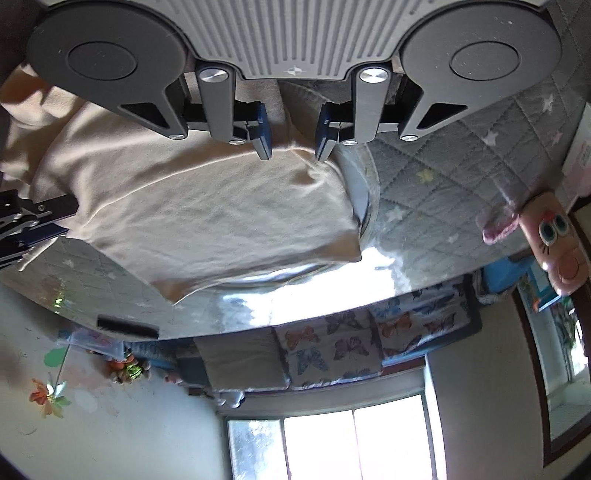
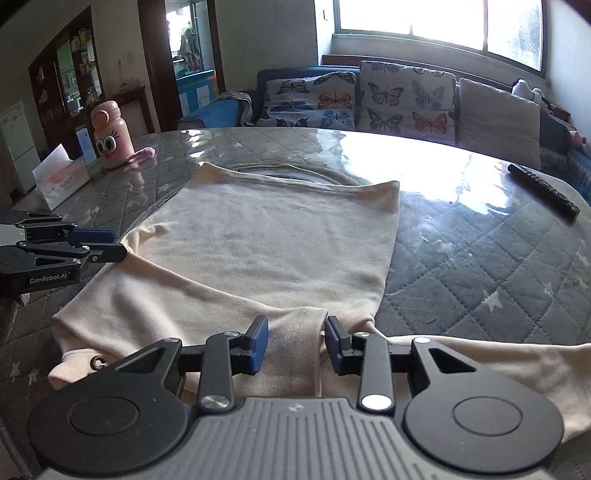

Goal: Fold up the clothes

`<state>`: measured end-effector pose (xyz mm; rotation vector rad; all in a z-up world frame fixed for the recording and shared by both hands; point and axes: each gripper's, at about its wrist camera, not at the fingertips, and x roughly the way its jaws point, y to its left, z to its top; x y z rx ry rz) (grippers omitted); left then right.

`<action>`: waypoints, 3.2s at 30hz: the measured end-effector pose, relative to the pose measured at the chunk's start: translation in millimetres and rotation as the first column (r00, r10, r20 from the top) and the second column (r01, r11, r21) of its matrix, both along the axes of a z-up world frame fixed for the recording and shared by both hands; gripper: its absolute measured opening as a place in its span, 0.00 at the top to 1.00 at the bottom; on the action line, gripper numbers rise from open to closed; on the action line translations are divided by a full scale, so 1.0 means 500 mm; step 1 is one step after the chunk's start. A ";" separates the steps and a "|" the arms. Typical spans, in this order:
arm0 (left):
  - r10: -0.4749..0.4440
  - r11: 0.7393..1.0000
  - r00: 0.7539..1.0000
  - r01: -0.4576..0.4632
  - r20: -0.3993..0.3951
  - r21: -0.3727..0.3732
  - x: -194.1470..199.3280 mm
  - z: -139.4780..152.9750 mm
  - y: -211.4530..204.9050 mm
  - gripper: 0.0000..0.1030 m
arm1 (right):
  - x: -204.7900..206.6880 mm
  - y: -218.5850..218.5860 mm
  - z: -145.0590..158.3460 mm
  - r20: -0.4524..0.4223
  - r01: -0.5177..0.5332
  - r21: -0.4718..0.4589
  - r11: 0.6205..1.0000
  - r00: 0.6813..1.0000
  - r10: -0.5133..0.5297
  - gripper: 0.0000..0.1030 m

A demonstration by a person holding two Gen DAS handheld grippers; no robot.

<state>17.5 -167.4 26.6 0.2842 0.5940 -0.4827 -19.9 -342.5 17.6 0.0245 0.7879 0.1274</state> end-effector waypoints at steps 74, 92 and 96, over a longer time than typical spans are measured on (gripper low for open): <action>-0.169 0.979 0.985 0.170 -0.021 0.115 -0.138 -0.003 0.089 0.92 | -0.047 0.018 0.003 -0.014 -0.036 0.013 0.999 0.999 0.036 0.96; -0.156 0.988 0.988 0.156 -0.009 0.000 -0.075 0.044 0.004 0.87 | -0.038 0.015 -0.005 0.018 -0.055 0.036 0.998 0.998 0.054 0.92; -0.187 0.982 0.982 0.187 -0.013 -0.019 -0.073 0.043 -0.037 0.75 | -0.077 -0.028 0.011 0.039 0.008 0.060 0.998 0.999 -0.010 0.78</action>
